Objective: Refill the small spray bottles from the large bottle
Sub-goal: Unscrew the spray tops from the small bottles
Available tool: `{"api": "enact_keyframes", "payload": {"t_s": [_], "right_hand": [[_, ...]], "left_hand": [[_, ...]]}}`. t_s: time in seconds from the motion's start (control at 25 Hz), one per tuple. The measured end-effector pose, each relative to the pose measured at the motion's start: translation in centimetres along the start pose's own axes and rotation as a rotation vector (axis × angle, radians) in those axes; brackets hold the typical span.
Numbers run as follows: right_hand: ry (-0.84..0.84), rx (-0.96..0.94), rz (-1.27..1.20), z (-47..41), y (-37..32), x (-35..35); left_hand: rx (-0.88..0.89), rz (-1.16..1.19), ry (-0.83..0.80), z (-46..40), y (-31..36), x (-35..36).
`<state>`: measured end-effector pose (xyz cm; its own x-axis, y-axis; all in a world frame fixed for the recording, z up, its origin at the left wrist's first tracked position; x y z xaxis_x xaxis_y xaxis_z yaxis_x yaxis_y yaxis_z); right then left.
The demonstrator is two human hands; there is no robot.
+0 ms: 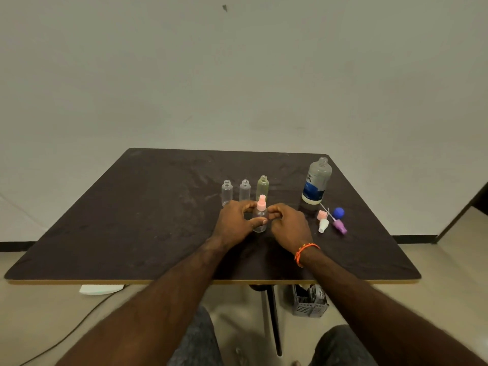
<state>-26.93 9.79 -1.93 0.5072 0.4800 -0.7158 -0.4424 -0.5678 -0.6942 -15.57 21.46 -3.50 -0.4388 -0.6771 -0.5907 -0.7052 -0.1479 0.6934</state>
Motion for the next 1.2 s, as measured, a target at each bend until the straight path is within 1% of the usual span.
{"api": "enact_keyframes", "payload": {"t_s": [0.08,0.16,0.2,0.28,0.36,0.6,0.68,0.8,0.88,0.96,1.08,1.12,1.2], "right_hand": [[0.035,-0.027,0.018,-0.6,-0.4,-1.1],[0.023,-0.045,0.009,-1.3,-2.0,-1.9],[-0.013,-0.061,0.046,-1.6,-3.1,-1.9],[-0.075,-0.105,0.21,-2.4,-5.0,-1.6],[-0.099,-0.119,0.337,-3.3,-5.9,-1.3],[-0.122,-0.155,0.525,-4.1,-7.1,-0.4],[-0.167,-0.184,0.54,-4.1,-7.6,-0.3],[-0.289,-0.291,0.598,-3.5,-8.2,-0.1],[-0.333,-0.307,0.567,-3.0,-8.0,-0.1],[-0.308,-0.263,0.495,-3.3,-7.7,-0.7],[-0.174,-0.236,0.542,-4.1,-7.6,-1.6],[-0.158,-0.233,0.569,-4.3,-7.6,-1.7],[-0.194,-0.229,0.58,-4.1,-7.8,-1.3]], "left_hand": [[-0.01,0.0,-0.009,-0.4,-0.3,0.3],[-0.004,-0.009,-0.034,-0.8,-0.7,0.4],[0.001,-0.011,-0.046,-0.9,-0.8,0.4],[0.006,-0.009,-0.053,-0.9,-1.0,0.4],[0.009,0.003,-0.047,-0.8,-1.0,0.3],[0.011,0.008,-0.06,-1.0,-1.0,0.5],[0.025,-0.004,-0.066,-1.0,-1.1,0.6],[0.012,0.011,-0.083,-1.1,-1.6,0.8],[-0.003,0.02,-0.093,-1.2,-2.0,1.0],[-0.018,0.033,-0.094,-1.3,-2.3,1.2],[-0.035,0.04,-0.08,-1.2,-2.5,1.1],[-0.035,0.043,-0.077,-1.2,-2.5,1.2],[-0.035,0.064,-0.082,-1.2,-2.6,1.3]]}}
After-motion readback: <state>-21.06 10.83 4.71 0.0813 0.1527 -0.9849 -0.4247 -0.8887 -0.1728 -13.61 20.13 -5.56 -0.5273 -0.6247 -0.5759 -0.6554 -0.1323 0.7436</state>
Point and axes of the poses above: each hand's wrist, its own z-axis away from the middle knuckle, its own x-axis out of the palm, y = z × x, the point moved 8 cm from there along -z, towards the middle knuckle, and after that the axes turned 8 degrees about x, right-handed, at the moved point
